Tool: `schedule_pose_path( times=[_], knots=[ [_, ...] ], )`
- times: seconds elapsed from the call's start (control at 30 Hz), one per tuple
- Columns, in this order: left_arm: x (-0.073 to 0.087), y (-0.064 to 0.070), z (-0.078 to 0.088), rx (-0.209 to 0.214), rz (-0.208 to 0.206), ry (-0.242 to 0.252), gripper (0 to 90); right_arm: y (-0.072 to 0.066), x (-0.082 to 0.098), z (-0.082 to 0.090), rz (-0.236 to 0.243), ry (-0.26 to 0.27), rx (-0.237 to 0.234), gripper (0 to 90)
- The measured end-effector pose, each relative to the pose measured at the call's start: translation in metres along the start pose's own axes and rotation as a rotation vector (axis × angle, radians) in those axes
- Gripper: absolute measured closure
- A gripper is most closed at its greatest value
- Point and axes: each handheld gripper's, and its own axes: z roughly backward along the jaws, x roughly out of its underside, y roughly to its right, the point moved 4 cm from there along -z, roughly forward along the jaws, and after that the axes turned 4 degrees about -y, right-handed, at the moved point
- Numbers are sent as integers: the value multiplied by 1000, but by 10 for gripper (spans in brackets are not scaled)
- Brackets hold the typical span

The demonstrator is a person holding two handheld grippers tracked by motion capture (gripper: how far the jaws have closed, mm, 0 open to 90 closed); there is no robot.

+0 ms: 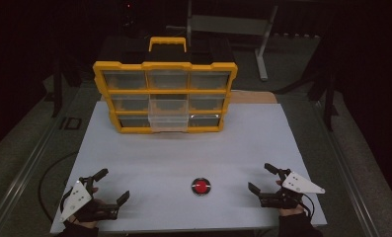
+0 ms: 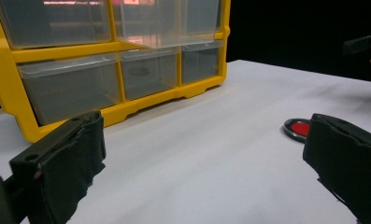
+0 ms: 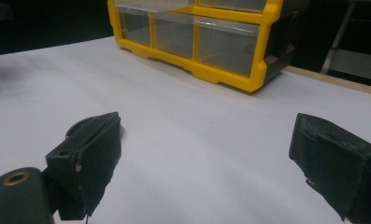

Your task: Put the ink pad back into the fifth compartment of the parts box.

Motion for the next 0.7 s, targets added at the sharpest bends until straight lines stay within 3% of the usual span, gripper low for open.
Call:
schedule_pose_path(
  times=[0.2,0.7],
  knots=[
    [0,1,1,0,-2,5,2,0,-1,0,27,-21,0,93],
    [-1,1,2,9,1,14,2,-5,1,1,36,-41,1,87]
  ],
)
